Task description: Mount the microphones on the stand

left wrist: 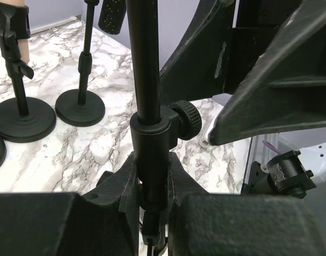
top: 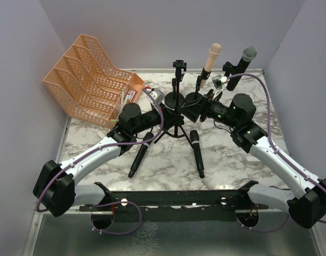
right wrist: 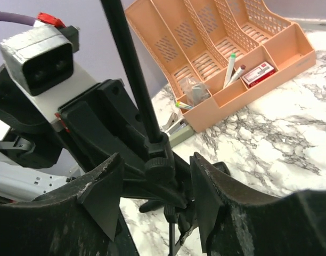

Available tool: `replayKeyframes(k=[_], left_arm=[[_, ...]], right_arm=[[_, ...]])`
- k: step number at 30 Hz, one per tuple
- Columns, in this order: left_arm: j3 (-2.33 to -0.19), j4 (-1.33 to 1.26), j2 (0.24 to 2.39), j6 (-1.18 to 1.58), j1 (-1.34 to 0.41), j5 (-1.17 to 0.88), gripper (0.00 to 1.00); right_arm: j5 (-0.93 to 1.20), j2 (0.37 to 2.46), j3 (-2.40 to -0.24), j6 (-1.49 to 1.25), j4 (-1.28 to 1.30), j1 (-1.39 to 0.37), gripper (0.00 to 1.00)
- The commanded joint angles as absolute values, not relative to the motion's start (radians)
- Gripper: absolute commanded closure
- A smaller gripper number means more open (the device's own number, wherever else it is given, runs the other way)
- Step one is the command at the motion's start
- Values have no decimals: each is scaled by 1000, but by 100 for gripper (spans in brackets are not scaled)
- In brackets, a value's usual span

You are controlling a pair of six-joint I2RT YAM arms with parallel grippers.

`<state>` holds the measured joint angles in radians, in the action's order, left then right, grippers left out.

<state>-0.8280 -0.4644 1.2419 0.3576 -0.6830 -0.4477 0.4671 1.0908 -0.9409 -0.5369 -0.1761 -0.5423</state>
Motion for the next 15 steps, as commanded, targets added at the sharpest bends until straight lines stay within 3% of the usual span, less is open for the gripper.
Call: replayKeyframes(k=[1,7,11,15], left_arm=[[-843,-541,1216,344,-690,-444,100],[-839,-544,1213,330,-689,-426,100],[-833,-554,1217,325,-689,-425,100],[-823,-575,1221,301,-689,-401,100]], right_arm=[[499,1112,-966,-455,-138,-546,50],[486,1120,-960,-488,-152,-546,81],[403,1111,-925,-664,-214,-547,97],[289,1112,-875,-1036,-243,-546,99]])
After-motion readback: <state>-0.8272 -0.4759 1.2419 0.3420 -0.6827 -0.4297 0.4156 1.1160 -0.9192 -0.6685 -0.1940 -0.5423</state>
